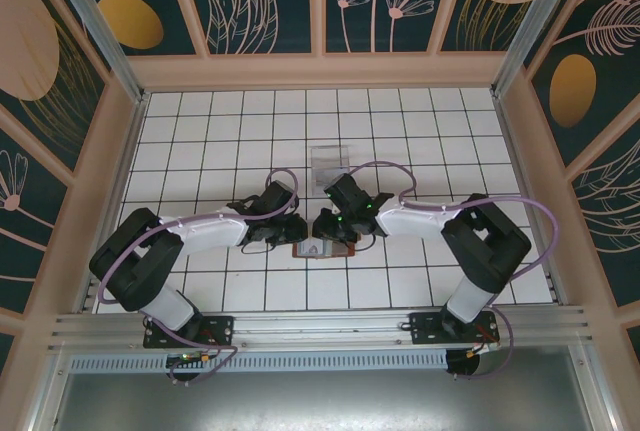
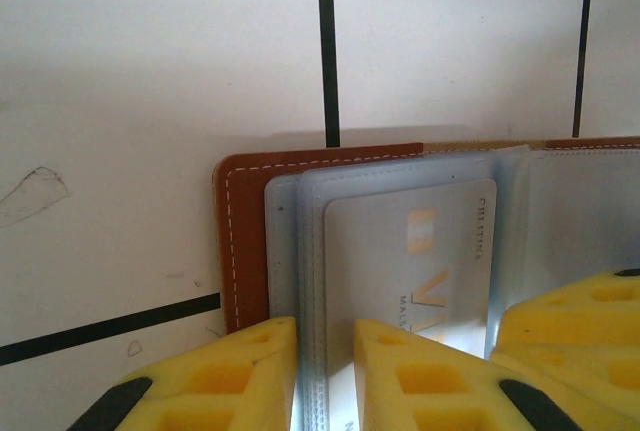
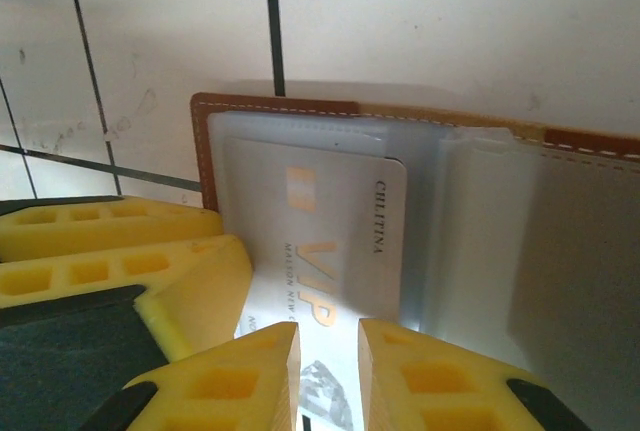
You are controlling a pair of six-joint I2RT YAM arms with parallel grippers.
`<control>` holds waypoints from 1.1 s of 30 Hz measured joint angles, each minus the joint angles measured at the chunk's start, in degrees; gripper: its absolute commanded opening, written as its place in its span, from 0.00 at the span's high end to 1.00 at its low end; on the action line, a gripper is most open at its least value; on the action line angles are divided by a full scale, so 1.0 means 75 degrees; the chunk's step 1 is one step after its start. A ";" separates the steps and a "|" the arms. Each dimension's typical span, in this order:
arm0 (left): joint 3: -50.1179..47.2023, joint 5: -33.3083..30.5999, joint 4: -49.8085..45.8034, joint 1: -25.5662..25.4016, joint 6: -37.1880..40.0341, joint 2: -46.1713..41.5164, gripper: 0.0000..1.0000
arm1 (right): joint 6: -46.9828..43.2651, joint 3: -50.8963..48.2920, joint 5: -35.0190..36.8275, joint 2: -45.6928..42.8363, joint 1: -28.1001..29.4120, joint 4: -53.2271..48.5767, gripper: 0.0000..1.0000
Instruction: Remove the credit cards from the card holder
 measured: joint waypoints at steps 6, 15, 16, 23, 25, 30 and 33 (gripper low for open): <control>-0.0009 -0.0003 0.0000 0.0000 0.0000 0.0000 0.77 | 0.0003 -0.0122 -0.0125 0.0111 -0.0035 0.0181 0.77; -0.0012 -0.0055 0.0000 -0.0009 -0.0006 -0.0003 0.73 | -0.0064 -0.0122 -0.0041 0.0137 -0.0035 0.0108 0.77; -0.0012 -0.0058 0.0003 -0.0015 -0.0006 -0.0003 0.72 | -0.0087 -0.0119 -0.0003 0.0137 -0.0035 0.0064 0.77; -0.0009 -0.0082 0.0000 -0.0029 -0.0003 -0.0003 0.73 | -0.0201 -0.0093 0.0102 0.0122 -0.0032 -0.0073 0.77; -0.0012 -0.0090 -0.0003 -0.0029 0.0000 -0.0003 0.74 | -0.0198 -0.0090 0.0134 0.0073 -0.0032 -0.0128 0.77; -0.0012 -0.0119 -0.0020 -0.0029 0.0000 -0.0003 0.76 | -0.0198 -0.0090 0.0227 -0.0172 -0.0035 -0.0344 0.77; -0.0009 -0.0128 -0.0032 -0.0029 0.0003 0.0006 0.76 | -0.0198 -0.0090 0.0277 -0.0318 -0.0041 -0.0376 0.77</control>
